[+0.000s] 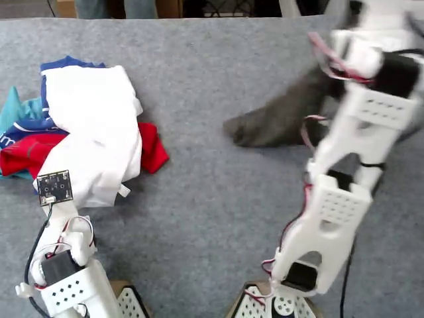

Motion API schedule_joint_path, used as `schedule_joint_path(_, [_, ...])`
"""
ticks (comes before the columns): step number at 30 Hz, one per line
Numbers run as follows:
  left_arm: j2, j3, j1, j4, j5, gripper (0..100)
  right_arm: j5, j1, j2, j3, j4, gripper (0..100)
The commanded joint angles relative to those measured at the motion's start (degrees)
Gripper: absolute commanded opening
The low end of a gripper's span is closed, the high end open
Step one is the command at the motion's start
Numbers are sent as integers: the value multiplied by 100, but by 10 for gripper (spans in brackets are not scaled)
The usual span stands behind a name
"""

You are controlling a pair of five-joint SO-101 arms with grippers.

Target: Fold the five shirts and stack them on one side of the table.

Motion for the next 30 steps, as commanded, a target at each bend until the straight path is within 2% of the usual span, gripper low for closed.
schedule_joint_path(1, [-26,75,-40,88,-35,30,62,457,-330,1103,44,13])
schedule_joint_path(9, [-26,75,-40,88,-35,30,88,299,-356,3925,26,13])
schedule_joint_path(14, [-26,75,-40,88,-35,30,738,-26,-347,5279,9,13])
schedule_joint_path(17, [-26,75,-40,88,-35,30,791,-246,-338,6202,-88,13])
schedule_joint_path(26, [-26,75,-13,88,-35,30,519,-273,-356,8796,-2127,13])
schedule_joint_path(30, [-26,75,-4,88,-18,30,237,-281,-699,9147,-2523,14])
